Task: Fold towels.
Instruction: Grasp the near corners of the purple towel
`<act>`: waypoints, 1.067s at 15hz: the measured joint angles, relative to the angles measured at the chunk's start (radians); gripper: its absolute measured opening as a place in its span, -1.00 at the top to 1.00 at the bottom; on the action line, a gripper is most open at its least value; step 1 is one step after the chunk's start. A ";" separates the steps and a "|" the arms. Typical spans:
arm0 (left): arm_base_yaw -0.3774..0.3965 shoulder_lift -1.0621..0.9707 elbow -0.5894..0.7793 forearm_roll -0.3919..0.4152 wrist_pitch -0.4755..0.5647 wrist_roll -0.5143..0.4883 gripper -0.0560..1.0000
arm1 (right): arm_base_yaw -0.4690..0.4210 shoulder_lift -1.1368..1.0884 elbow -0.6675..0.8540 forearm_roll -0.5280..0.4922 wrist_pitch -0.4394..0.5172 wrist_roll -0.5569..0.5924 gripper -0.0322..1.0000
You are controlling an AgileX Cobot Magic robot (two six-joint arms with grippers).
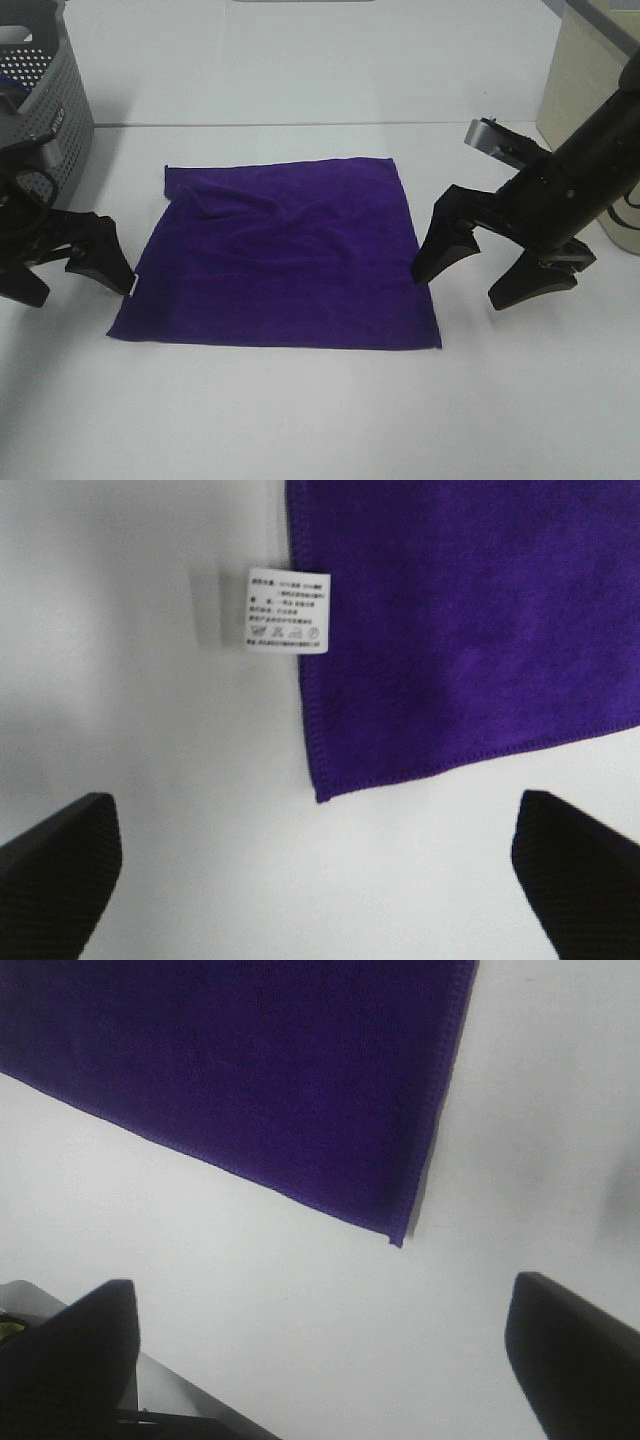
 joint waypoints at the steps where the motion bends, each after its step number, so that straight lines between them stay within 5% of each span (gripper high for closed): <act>1: 0.000 0.033 -0.029 -0.042 0.007 0.038 -0.98 | 0.000 0.000 0.000 -0.007 -0.021 0.012 -0.92; 5: 0.000 0.189 -0.161 -0.071 0.076 0.079 -0.98 | 0.000 0.044 -0.001 -0.053 -0.124 0.013 -0.92; 16: 0.000 0.225 -0.184 -0.070 0.104 0.086 -0.98 | 0.000 0.170 -0.022 -0.039 -0.151 0.012 -0.87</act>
